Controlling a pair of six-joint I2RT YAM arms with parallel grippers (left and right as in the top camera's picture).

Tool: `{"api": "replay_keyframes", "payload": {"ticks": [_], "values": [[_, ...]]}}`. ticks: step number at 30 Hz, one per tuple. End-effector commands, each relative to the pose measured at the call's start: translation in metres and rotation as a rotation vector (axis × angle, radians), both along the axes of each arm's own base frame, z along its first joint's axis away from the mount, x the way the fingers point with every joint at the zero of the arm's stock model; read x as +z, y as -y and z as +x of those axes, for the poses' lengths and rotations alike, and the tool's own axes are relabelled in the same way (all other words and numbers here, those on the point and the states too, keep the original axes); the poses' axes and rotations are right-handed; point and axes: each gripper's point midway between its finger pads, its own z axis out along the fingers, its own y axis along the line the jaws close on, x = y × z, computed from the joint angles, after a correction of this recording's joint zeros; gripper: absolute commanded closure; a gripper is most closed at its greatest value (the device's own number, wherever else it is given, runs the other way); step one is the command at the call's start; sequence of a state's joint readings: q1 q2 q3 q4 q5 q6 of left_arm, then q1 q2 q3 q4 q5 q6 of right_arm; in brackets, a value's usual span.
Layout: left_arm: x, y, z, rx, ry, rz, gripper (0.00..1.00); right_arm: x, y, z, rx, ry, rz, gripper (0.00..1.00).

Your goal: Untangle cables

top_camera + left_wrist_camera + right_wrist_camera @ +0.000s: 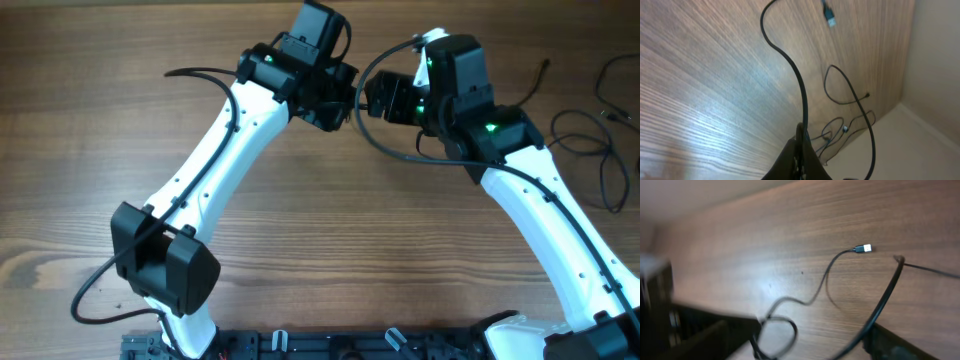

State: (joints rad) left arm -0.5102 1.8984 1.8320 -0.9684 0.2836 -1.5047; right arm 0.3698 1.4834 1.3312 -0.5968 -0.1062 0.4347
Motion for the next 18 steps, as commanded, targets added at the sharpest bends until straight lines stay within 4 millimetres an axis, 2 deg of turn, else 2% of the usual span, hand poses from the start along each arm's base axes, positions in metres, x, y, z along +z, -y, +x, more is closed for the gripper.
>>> {"api": "replay_keyframes", "payload": {"ticks": [1,2,3,4,6,8,12,15,18], "values": [[-0.001,-0.017,0.014,0.031,0.023,0.020,0.96,-0.005,-0.005,0.001,0.195,0.079,-0.152,0.25],[-0.001,-0.024,0.018,0.049,0.021,0.020,0.96,-0.001,-0.003,0.006,0.180,0.103,-0.161,0.21],[-0.002,-0.031,0.021,0.064,0.018,0.021,0.96,0.003,-0.004,0.010,0.183,0.129,-0.165,0.10],[-0.003,-0.038,0.023,0.078,0.010,0.025,0.96,0.008,-0.006,0.013,0.189,0.157,-0.161,0.05],[-0.005,-0.051,0.026,0.096,-0.006,0.036,0.96,0.017,-0.013,0.018,0.203,0.200,-0.129,0.02],[-0.007,-0.063,0.028,0.120,-0.021,0.043,0.96,0.023,-0.026,0.014,0.242,0.197,-0.050,0.00],[-0.007,-0.073,0.033,0.143,-0.022,0.036,0.96,0.017,-0.038,-0.001,0.110,-0.006,0.207,0.00],[-0.004,-0.068,0.032,0.126,-0.028,0.003,0.96,0.008,-0.046,-0.017,0.017,-0.183,0.346,0.02],[0.001,-0.059,0.031,0.102,-0.033,-0.052,0.96,0.008,-0.058,-0.031,-0.069,-0.346,0.498,0.01]]}}
